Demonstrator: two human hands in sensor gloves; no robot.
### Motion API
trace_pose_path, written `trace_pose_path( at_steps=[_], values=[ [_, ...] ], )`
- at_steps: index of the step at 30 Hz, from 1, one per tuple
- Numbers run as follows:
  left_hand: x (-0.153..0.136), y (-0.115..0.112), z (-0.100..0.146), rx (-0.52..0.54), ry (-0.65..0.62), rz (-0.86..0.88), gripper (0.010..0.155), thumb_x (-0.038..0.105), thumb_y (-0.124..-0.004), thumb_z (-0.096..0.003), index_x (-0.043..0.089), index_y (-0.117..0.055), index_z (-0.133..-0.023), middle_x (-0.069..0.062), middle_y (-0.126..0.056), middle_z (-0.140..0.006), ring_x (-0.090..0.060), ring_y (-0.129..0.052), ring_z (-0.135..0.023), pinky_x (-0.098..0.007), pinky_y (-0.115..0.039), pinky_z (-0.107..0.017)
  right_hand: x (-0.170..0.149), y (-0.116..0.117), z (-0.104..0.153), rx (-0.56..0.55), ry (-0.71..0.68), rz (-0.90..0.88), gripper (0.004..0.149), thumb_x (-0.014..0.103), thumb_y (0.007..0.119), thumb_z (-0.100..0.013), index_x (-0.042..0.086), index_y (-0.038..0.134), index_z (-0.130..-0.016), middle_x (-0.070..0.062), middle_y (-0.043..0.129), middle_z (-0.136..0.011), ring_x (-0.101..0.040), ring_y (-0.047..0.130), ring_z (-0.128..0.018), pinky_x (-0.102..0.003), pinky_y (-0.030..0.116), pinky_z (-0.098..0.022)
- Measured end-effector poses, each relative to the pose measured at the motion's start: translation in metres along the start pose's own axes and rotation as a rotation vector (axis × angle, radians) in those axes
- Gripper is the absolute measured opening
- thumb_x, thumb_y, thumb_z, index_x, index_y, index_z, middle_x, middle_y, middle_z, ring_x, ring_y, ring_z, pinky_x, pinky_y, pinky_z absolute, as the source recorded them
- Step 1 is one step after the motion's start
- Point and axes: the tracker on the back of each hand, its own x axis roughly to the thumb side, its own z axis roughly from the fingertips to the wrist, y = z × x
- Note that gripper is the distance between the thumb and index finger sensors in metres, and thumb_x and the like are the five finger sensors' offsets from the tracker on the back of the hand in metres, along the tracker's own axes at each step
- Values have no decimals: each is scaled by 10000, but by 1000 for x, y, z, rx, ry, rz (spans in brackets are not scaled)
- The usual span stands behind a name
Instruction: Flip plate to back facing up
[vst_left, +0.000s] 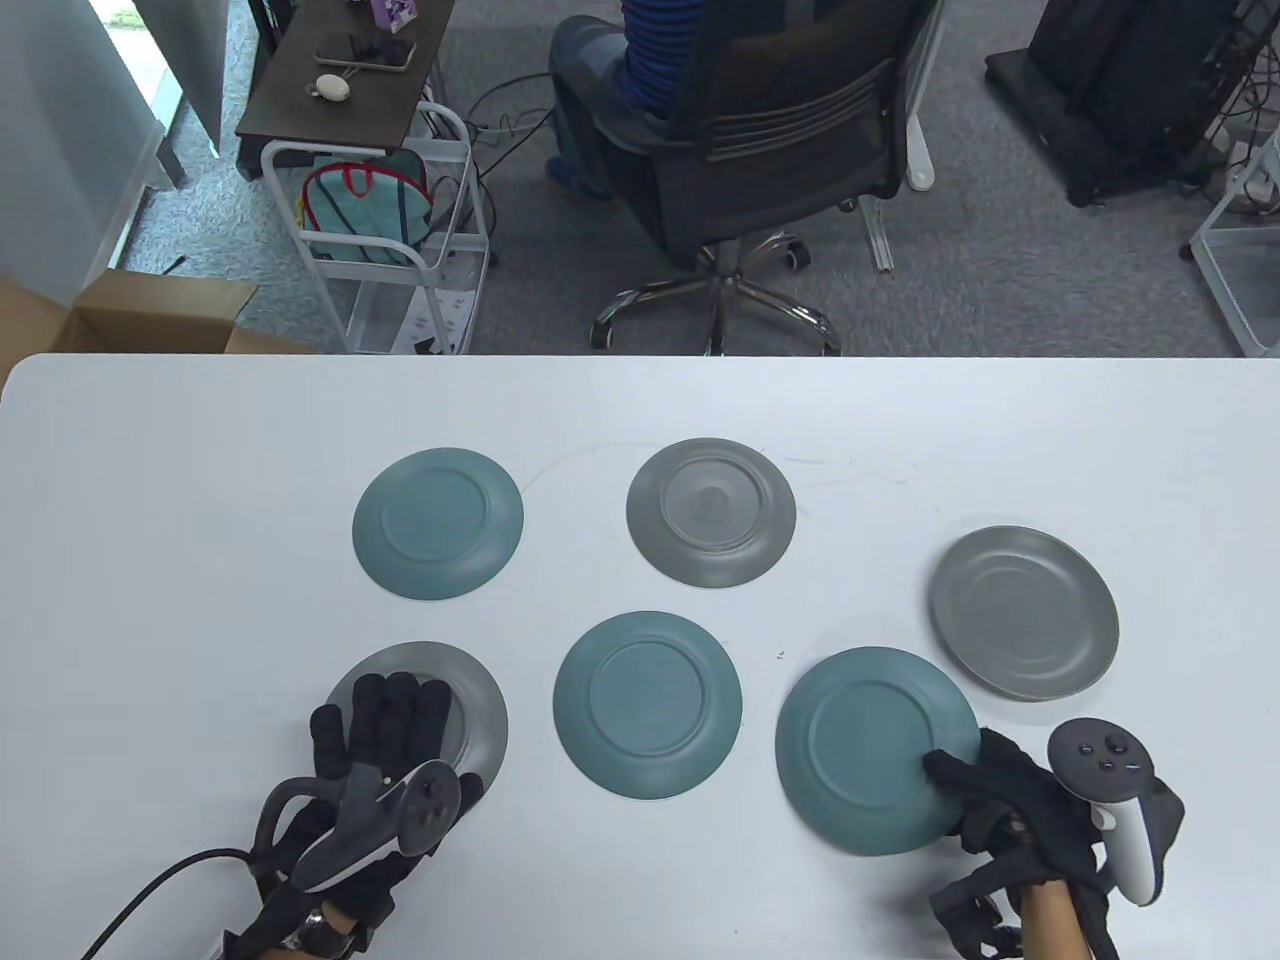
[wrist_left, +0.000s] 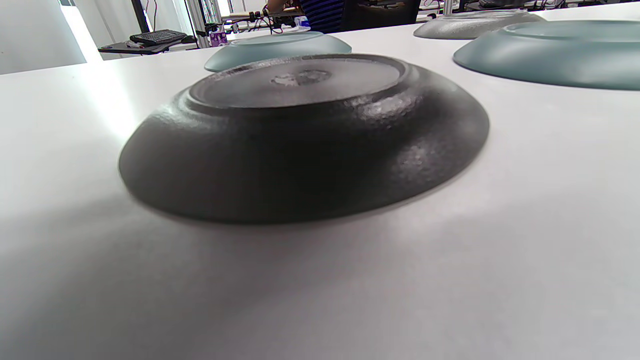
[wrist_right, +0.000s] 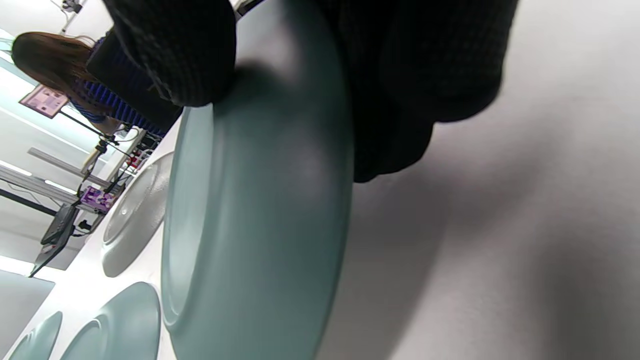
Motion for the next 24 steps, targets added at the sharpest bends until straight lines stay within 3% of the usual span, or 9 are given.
trace_pose_path(
  at_steps=[15, 24],
  values=[
    [1, 0, 0, 4, 1, -4, 889, 704, -475, -561, 176, -136, -1190, -195, -222, -1217, -485, -288, -1174, -703, -293, -771, -11, 8, -11, -25, 101, 72, 759, 431, 797, -470, -54, 554, -1000, -195, 881, -772, -347, 980, -529, -370, 845, -370],
    [1, 0, 1, 5, -1, -4, 889, 704, -475, -560, 176, -136, -1190, -195, -224, -1218, -483, -290, -1175, -703, -293, -771, 0, 8, -9, -84, 129, 240, 743, 442, 807, -464, -59, 600, -974, -197, 905, -749, -344, 997, -493, -365, 855, -341]
  ],
)
